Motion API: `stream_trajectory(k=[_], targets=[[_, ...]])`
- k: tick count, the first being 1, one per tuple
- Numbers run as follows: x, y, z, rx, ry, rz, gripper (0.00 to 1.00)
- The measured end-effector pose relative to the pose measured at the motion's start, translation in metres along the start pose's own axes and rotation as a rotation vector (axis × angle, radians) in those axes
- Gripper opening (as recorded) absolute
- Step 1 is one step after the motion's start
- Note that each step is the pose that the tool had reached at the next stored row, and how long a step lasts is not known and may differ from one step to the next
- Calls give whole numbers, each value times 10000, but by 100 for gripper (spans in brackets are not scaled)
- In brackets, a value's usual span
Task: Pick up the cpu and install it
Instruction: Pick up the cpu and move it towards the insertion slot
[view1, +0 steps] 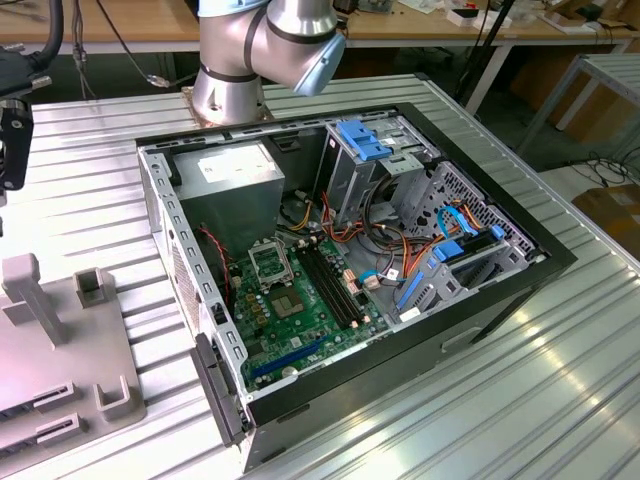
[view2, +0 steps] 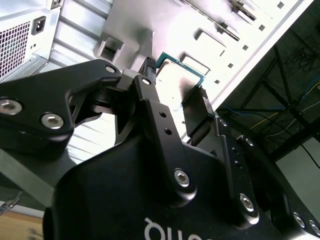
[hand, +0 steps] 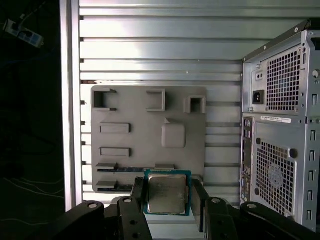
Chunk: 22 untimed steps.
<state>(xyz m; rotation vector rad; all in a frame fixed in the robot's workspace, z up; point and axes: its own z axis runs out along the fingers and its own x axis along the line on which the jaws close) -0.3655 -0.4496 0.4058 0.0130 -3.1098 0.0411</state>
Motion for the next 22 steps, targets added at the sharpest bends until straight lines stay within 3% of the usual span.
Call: stream_trajectory(k=[22], targets=[[-181,-2,-5,0,-1,-2,47]])
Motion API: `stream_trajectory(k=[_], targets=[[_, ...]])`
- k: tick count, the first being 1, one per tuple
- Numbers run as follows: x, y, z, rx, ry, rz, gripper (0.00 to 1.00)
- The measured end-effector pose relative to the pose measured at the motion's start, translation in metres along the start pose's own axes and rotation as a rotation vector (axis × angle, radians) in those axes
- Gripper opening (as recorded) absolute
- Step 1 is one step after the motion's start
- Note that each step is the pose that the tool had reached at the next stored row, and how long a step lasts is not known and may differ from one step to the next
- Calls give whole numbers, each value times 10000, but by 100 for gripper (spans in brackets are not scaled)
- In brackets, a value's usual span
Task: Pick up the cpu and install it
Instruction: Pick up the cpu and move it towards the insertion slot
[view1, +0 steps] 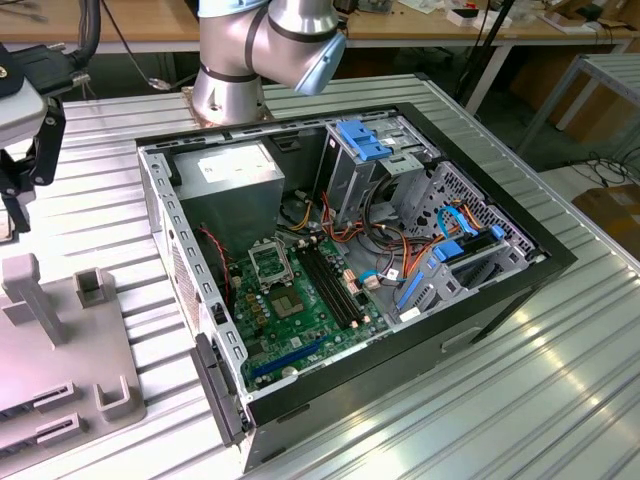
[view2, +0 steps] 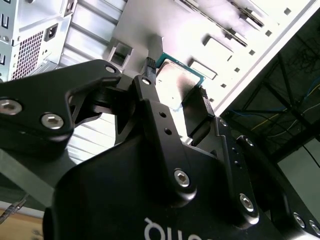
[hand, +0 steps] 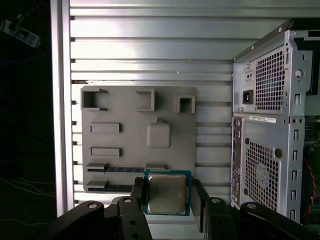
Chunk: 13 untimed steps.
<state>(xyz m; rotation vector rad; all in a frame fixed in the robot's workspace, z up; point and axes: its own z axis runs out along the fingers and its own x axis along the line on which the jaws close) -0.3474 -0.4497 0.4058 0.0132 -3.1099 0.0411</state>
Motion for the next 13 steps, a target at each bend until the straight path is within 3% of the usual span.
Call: stream_trajectory(k=[13], targets=[[-156,-1,-5,1,1,1,47]])
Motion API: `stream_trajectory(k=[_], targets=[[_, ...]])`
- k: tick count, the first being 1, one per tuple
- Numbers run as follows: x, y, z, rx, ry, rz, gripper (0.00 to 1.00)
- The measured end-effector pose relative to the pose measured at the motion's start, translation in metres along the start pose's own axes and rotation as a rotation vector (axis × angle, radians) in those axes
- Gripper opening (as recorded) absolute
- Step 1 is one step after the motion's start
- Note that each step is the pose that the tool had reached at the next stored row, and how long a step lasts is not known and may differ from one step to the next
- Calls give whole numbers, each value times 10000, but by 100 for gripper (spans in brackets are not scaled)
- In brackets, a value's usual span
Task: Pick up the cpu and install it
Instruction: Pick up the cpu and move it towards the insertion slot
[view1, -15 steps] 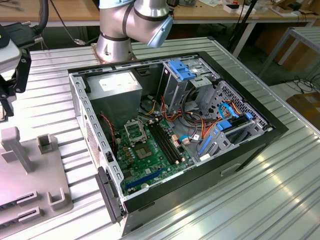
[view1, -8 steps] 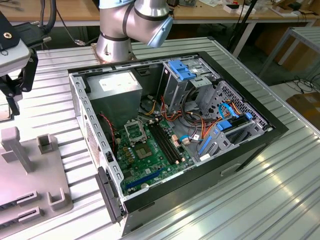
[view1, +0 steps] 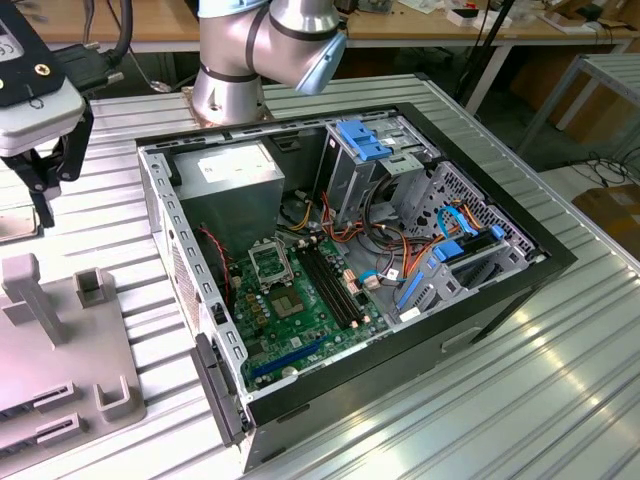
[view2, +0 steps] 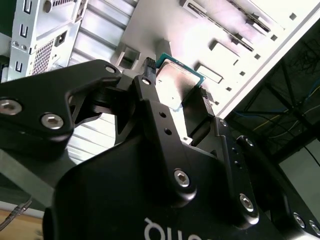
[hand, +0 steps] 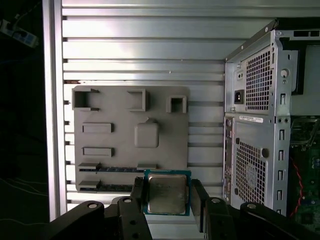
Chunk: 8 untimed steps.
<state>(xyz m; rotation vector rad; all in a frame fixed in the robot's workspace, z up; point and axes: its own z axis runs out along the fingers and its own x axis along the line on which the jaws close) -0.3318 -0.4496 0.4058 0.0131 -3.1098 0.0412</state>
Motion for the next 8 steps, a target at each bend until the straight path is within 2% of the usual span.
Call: stream_trajectory(k=[8], targets=[[-91,-1,-3,-1,0,-1,47]])
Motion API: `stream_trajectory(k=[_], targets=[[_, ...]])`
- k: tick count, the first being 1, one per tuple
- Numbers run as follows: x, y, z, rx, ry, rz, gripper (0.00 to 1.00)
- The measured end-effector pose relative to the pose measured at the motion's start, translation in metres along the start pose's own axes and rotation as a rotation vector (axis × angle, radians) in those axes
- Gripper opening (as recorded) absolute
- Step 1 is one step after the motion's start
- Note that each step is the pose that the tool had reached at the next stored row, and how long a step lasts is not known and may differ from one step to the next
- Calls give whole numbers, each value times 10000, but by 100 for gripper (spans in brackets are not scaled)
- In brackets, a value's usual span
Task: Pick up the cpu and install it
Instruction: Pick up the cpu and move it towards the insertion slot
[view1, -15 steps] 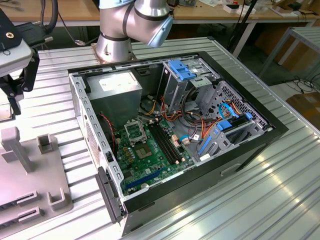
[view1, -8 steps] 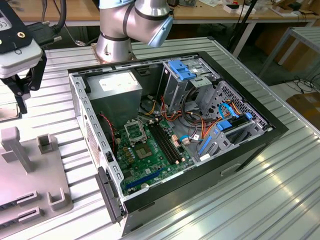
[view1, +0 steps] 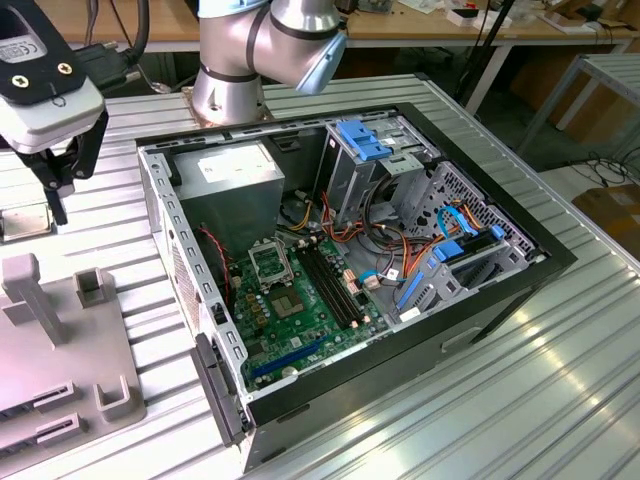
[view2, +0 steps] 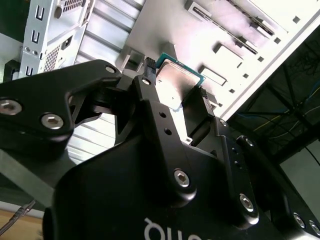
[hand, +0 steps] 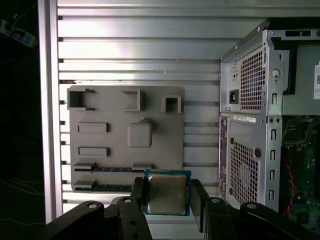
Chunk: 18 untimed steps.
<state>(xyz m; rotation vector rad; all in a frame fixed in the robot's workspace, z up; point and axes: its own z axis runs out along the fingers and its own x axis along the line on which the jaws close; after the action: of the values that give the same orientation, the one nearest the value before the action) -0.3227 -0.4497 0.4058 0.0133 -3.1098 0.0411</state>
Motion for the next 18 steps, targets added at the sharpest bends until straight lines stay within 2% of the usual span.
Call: stream_trajectory(k=[14,18], targets=[[-163,-1,-5,0,0,1,47],[-233,-2,-7,0,0,0,47]])
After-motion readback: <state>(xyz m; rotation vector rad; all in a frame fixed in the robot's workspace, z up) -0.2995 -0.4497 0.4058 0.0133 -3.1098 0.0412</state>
